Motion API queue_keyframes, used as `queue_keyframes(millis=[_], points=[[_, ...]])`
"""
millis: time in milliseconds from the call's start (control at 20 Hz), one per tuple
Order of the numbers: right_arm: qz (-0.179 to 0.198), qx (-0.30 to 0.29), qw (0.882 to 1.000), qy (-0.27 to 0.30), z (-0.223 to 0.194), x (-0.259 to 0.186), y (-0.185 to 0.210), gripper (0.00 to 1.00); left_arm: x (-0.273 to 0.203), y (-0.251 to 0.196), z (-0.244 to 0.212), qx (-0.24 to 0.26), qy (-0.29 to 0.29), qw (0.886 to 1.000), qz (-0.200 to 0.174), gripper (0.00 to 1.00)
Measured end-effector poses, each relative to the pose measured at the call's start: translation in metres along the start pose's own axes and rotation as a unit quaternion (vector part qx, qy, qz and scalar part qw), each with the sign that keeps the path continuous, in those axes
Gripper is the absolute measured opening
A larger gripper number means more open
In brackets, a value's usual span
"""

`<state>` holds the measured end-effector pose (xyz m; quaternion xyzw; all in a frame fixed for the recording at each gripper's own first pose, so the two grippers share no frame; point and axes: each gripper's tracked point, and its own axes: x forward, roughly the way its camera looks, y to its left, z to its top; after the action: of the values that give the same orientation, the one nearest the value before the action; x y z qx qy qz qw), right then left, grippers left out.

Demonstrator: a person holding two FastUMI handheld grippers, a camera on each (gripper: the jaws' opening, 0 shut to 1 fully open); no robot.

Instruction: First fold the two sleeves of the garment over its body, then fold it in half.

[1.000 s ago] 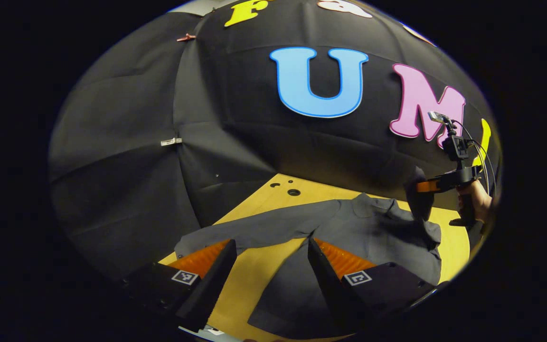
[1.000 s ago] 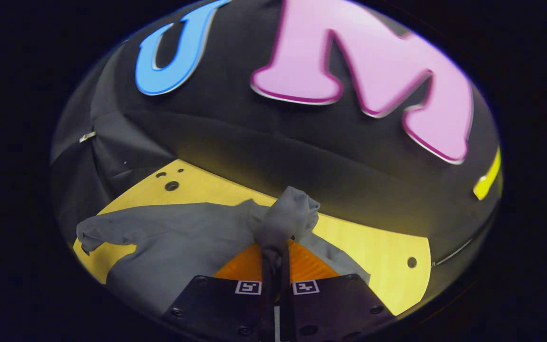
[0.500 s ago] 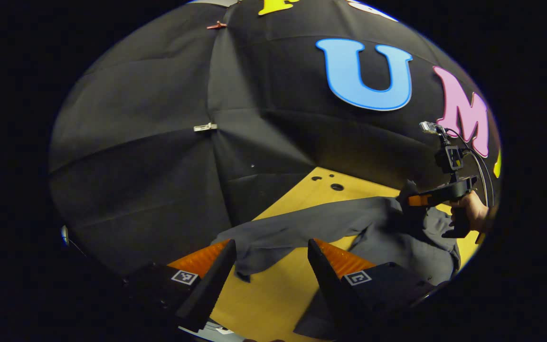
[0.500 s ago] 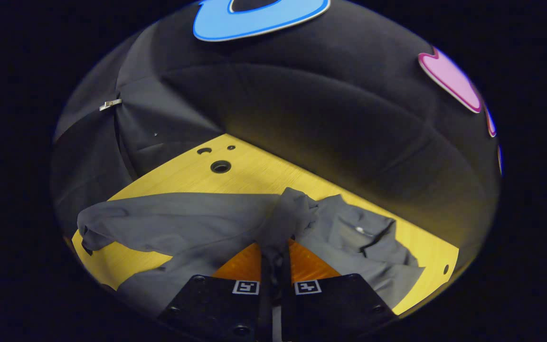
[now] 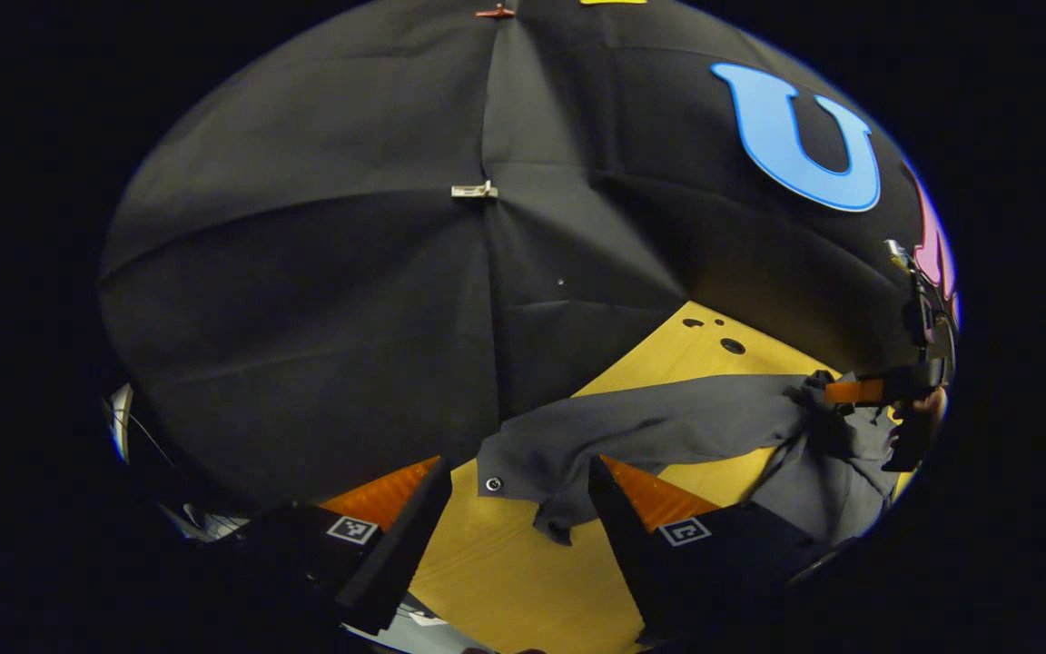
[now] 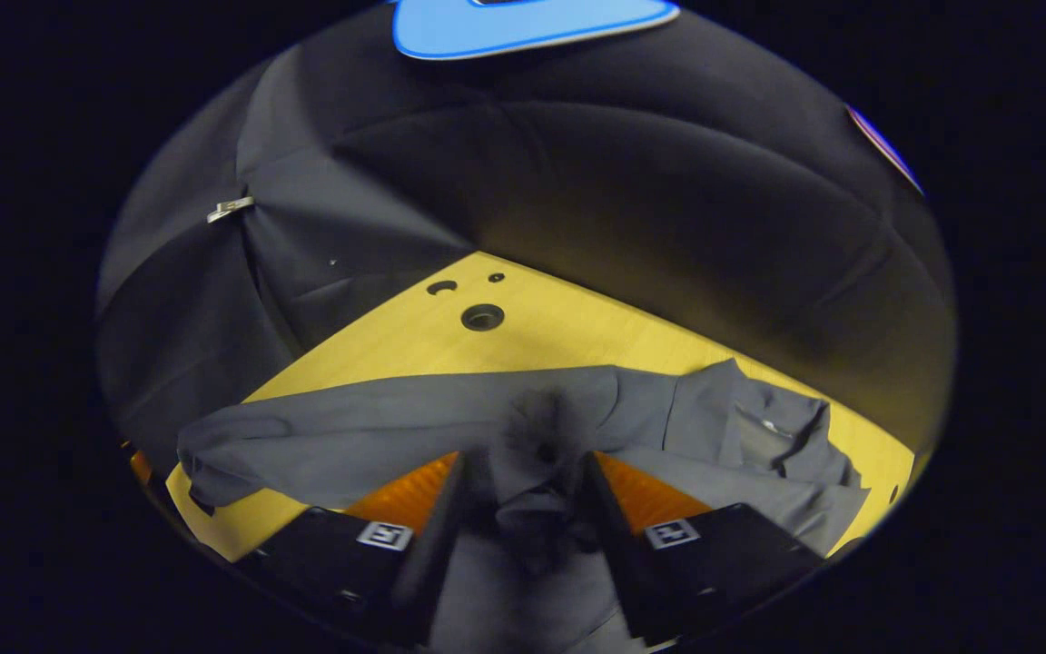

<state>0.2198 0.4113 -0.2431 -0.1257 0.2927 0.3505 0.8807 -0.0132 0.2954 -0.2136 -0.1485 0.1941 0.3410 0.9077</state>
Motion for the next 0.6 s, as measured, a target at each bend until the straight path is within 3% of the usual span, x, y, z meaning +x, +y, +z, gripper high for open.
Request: queue_keyframes(millis=[50, 100, 350, 550, 600], points=[[-0.002, -0.008, 1.000, -0.011, 0.005, -0.015, 0.003, 0.96, 0.001, 0.000, -0.001, -0.004, 0.005, 1.000, -0.005, 0.96], [-0.007, -0.011, 1.000, -0.021, 0.008, -0.029, 0.003, 1.00, 0.005, -0.001, -0.001, -0.004, 0.008, 1.000, -0.010, 0.96], [-0.030, 0.054, 0.997, -0.052, -0.003, -0.133, 0.005, 0.98, 0.053, -0.018, -0.020, 0.009, 0.045, 0.998, -0.033, 0.96], [-0.074, 0.028, 0.994, -0.069, -0.030, -0.224, -0.018, 0.98, 0.081, -0.021, -0.024, 0.037, 0.056, 0.997, -0.028, 0.96], [-0.086, 0.027, 0.993, -0.074, -0.035, -0.243, -0.024, 0.98, 0.087, -0.019, -0.026, 0.048, 0.061, 0.997, -0.025, 1.00]])
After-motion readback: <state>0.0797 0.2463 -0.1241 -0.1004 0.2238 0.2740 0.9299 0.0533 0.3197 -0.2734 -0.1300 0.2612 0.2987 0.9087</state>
